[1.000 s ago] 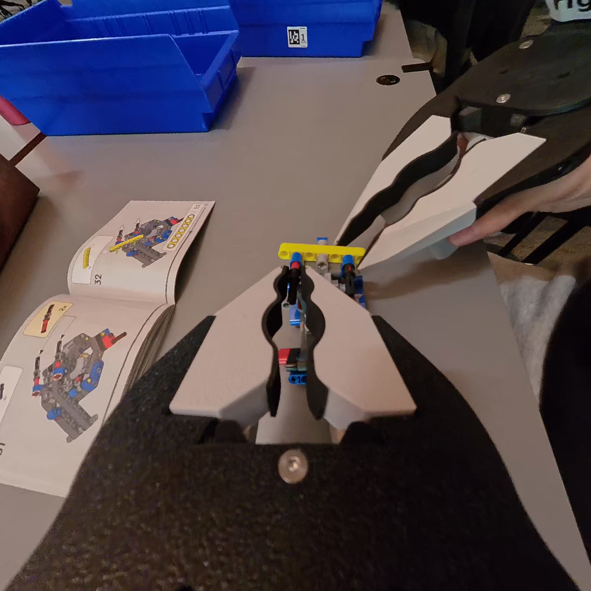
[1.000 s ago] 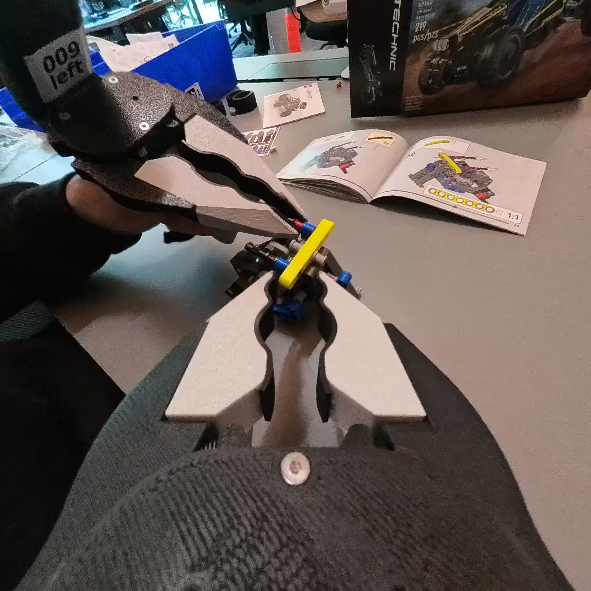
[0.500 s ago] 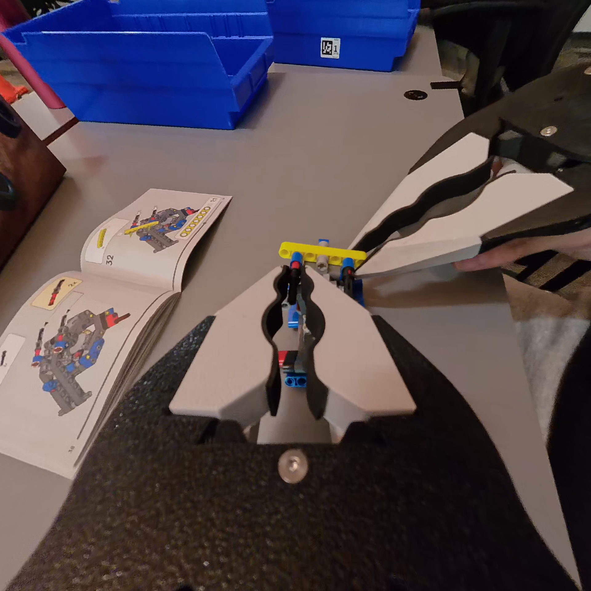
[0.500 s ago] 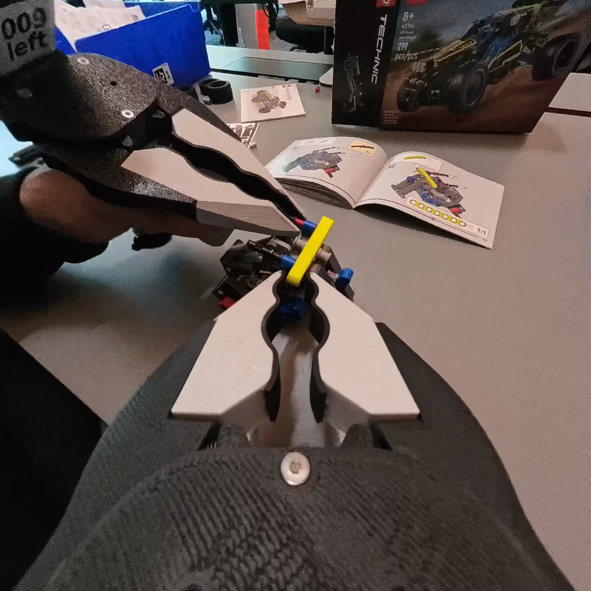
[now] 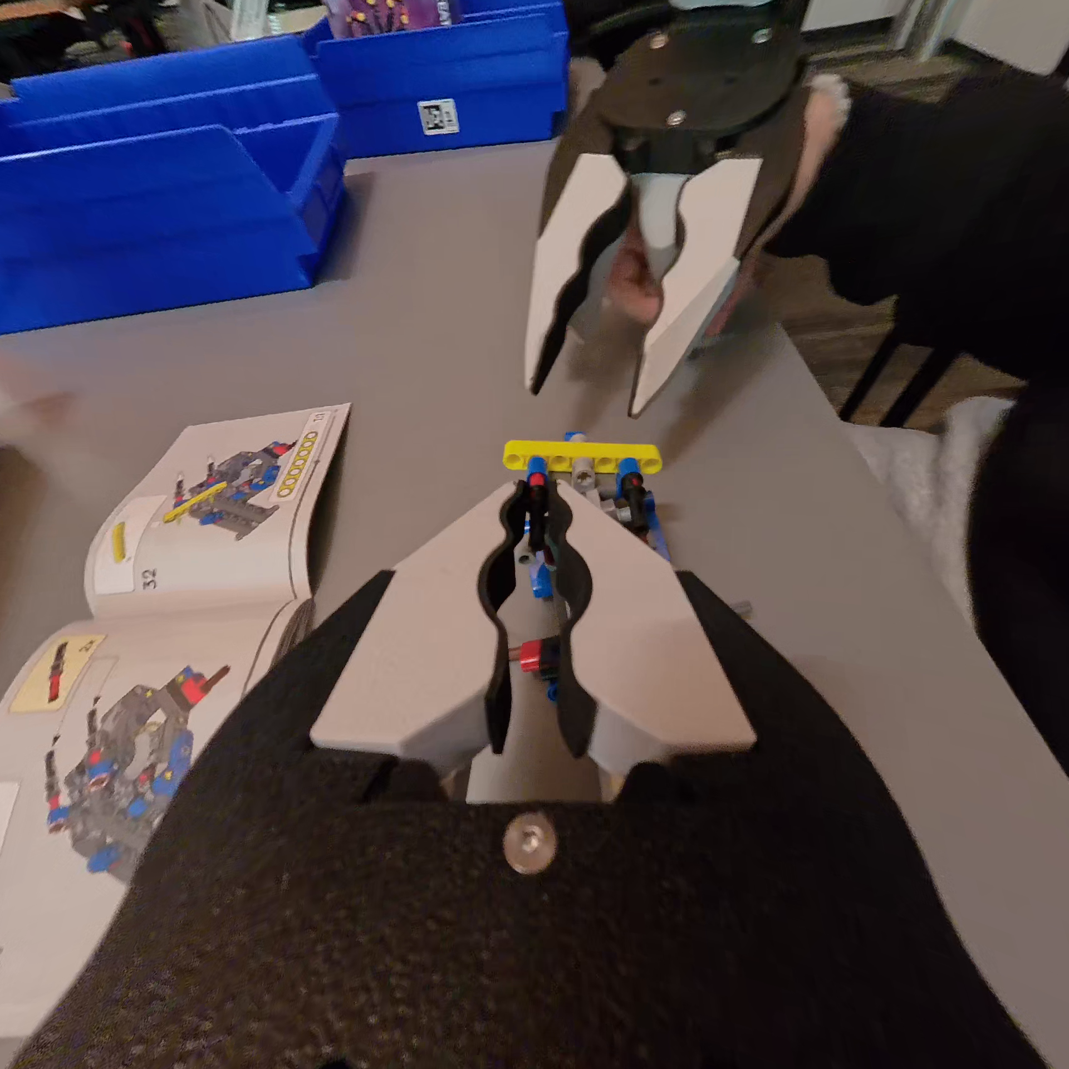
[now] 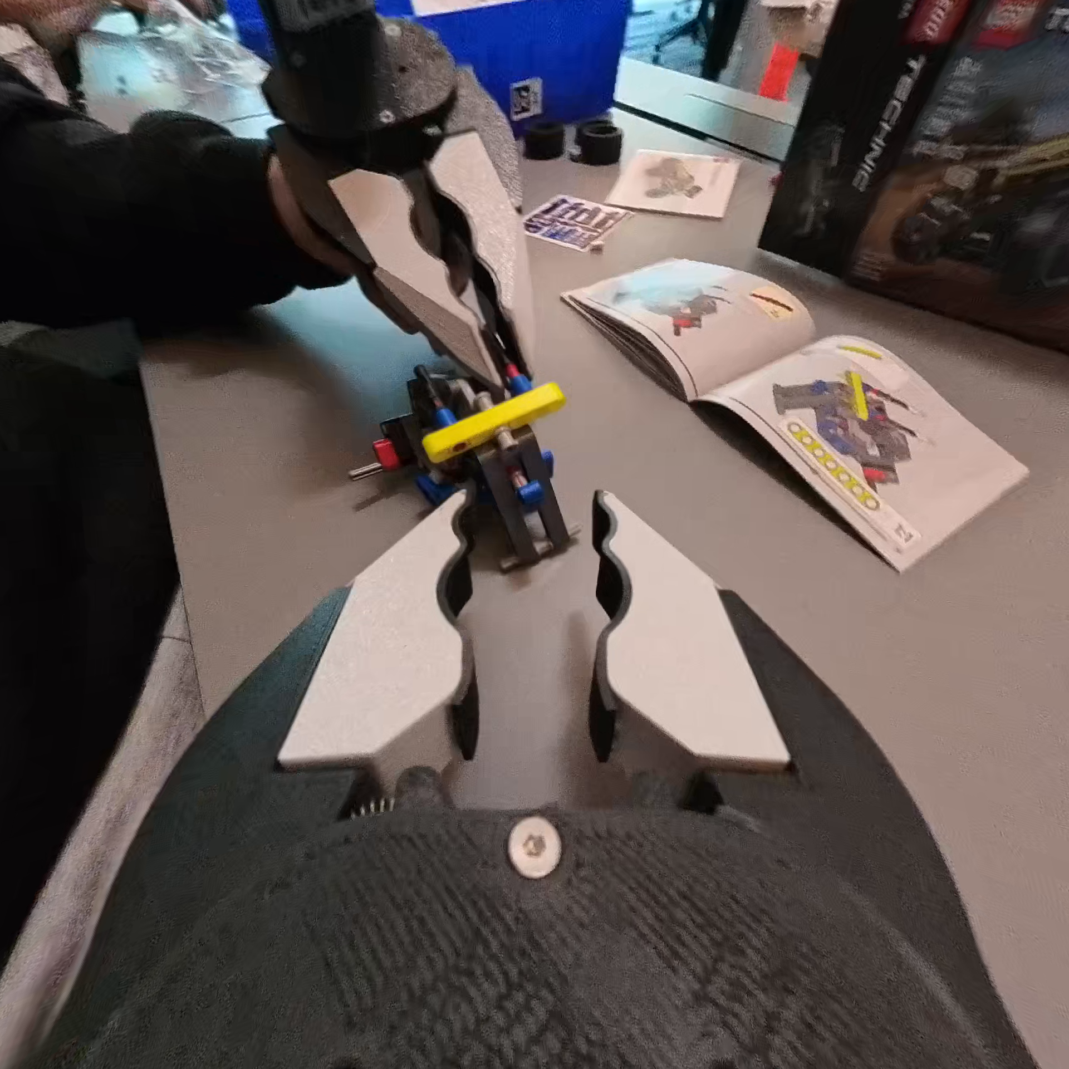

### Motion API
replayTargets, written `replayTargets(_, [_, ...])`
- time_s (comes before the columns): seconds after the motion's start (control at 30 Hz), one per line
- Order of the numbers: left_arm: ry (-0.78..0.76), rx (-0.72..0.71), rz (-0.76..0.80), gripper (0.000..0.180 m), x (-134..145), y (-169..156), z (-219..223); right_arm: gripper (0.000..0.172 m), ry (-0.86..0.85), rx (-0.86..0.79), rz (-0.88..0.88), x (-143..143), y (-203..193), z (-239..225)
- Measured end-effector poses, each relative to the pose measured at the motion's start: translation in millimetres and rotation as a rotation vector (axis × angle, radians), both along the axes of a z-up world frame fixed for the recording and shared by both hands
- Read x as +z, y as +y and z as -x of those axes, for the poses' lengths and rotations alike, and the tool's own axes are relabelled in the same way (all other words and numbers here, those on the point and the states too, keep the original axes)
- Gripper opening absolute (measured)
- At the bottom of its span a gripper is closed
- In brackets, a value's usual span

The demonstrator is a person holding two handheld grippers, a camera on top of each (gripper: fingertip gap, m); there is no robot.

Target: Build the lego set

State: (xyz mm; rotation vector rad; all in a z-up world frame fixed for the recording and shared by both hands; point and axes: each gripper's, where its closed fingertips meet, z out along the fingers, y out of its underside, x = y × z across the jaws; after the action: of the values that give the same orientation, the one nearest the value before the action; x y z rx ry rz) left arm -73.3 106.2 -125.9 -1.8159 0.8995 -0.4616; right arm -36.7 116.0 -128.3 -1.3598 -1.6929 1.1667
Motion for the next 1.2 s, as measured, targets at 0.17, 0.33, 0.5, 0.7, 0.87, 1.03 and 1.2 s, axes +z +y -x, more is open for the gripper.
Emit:
replayTargets(0.17, [-0.015,-0.074,0.002,0.004,0,2,0,0.034,-0.077,0.211,-0.014,-13,-4,16])
replayTargets(0.33, [-0.035,-0.074,0.004,0.004,-1,2,0,0.024,-0.164,0.35,-0.051,-27,-17,23])
replayTargets(0.5, [-0.024,-0.063,-0.016,0.004,-1,0,-1,0.023,-0.165,0.39,-0.093,-30,-23,26])
replayTargets(0.7, [0.083,0.136,-0.031,0.004,0,11,14,0.04,-0.197,-0.029,-0.092,-21,28,19])
replayTargets(0.87, [0.158,0.237,-0.083,0.005,2,10,15,0.037,-0.208,-0.291,0.105,-19,6,-1])
replayTargets(1.03, [0.114,0.28,-0.053,0.005,2,12,15,0.031,-0.13,-0.429,0.318,-21,-27,12])
replayTargets(1.2, [0.098,0.249,-0.053,0.005,2,6,12,0.037,-0.134,-0.466,0.232,-22,-10,11])
